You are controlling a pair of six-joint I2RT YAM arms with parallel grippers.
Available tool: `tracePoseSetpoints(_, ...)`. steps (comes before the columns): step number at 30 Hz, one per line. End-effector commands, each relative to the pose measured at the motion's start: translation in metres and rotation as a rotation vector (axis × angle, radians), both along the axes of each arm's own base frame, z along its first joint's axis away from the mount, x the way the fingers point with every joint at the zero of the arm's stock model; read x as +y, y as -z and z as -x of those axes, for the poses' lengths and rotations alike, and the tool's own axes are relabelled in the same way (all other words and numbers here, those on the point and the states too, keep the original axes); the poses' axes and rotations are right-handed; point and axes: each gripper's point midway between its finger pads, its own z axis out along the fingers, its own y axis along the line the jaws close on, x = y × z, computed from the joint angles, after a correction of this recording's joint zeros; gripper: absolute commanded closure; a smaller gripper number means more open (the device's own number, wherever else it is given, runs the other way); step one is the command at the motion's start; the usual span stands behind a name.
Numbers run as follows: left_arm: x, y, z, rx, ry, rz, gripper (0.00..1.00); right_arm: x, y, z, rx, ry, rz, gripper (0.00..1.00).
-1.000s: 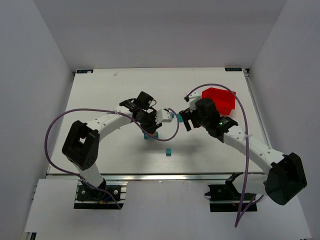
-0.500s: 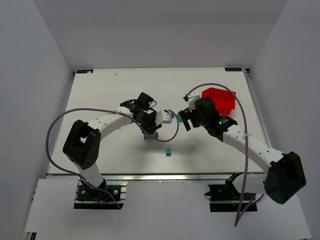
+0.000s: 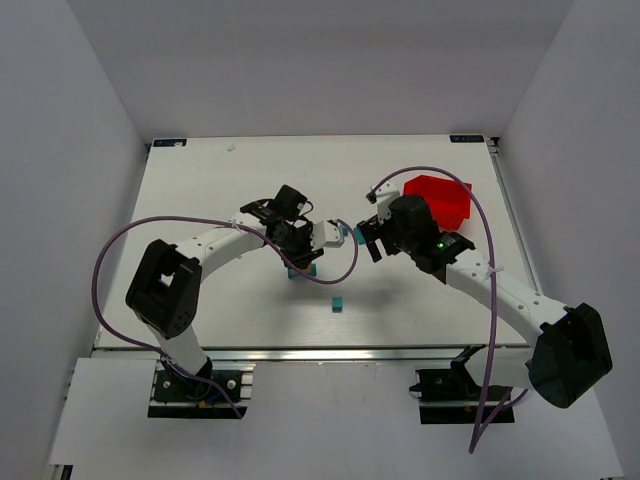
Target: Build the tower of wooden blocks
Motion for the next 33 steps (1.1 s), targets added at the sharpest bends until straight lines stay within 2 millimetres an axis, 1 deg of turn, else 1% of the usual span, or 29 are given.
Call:
tracePoseSetpoints(1,-0.002,-0.003,0.000,-0.003,0.015,0.011,0.58,0.007,-0.019,-0.006,-0.034,-0.012,-0.022,0.11)
tracePoseSetpoints(2,-0.002,-0.002,0.000,-0.001,0.016,0.012,0.55,0.007,-0.019,-0.006,-0.035,-0.013,-0.022,0.11)
tracePoseSetpoints(11,-0.004,-0.004,0.000,0.000,0.021,0.020,0.39,0.009,-0.019,-0.006,-0.032,-0.025,-0.023,0.11)
tracePoseSetpoints(12,-0.004,-0.005,0.000,-0.002,0.020,0.022,0.33,0.010,-0.018,-0.005,-0.031,-0.029,-0.024,0.11)
tracePoseSetpoints(14,-0.007,-0.011,-0.002,-0.005,0.023,0.035,0.31,0.011,-0.019,-0.006,-0.034,-0.033,-0.025,0.11)
tracePoseSetpoints(15,-0.009,-0.013,-0.002,-0.003,0.027,0.043,0.25,0.011,-0.019,-0.006,-0.033,-0.036,-0.026,0.11)
tracePoseSetpoints(17,-0.014,-0.023,-0.003,-0.004,0.036,0.066,0.21,0.013,-0.022,-0.006,-0.039,-0.045,-0.033,0.10)
tracePoseSetpoints(18,-0.016,-0.028,-0.003,-0.004,0.041,0.077,0.13,0.015,-0.022,-0.005,-0.040,-0.056,-0.037,0.11)
tracePoseSetpoints(19,-0.022,-0.038,-0.004,-0.008,0.052,0.105,0.02,0.016,-0.024,-0.004,-0.044,-0.065,-0.044,0.11)
tracePoseSetpoints(22,-0.027,-0.060,0.001,-0.008,0.085,0.158,0.02,0.017,-0.027,-0.001,-0.051,-0.089,-0.049,0.11)
tracePoseSetpoints(24,-0.030,-0.080,0.004,-0.021,0.109,0.189,0.02,0.015,-0.029,0.003,-0.063,-0.093,-0.058,0.11)
tracePoseSetpoints(25,-0.031,-0.095,0.005,-0.044,0.112,0.213,0.02,0.015,-0.033,0.006,-0.073,-0.099,-0.070,0.11)
tracePoseSetpoints(26,-0.034,-0.109,0.001,-0.077,0.114,0.238,0.02,0.014,-0.030,0.009,-0.070,-0.105,-0.073,0.11)
tracePoseSetpoints(27,-0.037,-0.119,-0.001,-0.103,0.111,0.260,0.02,0.014,-0.034,0.008,-0.088,-0.101,-0.087,0.11)
tracePoseSetpoints(28,-0.039,-0.135,-0.003,-0.132,0.091,0.293,0.02,0.014,-0.039,0.010,-0.104,-0.105,-0.101,0.11)
tracePoseSetpoints(29,-0.043,-0.148,-0.010,-0.175,0.083,0.317,0.02,0.014,-0.038,0.011,-0.104,-0.105,-0.108,0.11)
tracePoseSetpoints(30,-0.049,-0.170,-0.017,-0.199,0.035,0.360,0.02,0.015,-0.041,0.011,-0.111,-0.098,-0.129,0.11)
tracePoseSetpoints(31,-0.052,-0.182,-0.027,-0.215,-0.013,0.386,0.02,0.015,-0.042,0.011,-0.110,-0.095,-0.138,0.11)
tracePoseSetpoints(32,-0.056,-0.199,-0.042,-0.252,-0.074,0.423,0.02,0.016,-0.044,0.011,-0.112,-0.091,-0.147,0.11)
tracePoseSetpoints(33,-0.059,-0.227,-0.056,-0.274,-0.153,0.487,0.04,0.018,-0.046,0.010,-0.112,-0.086,-0.162,0.11)
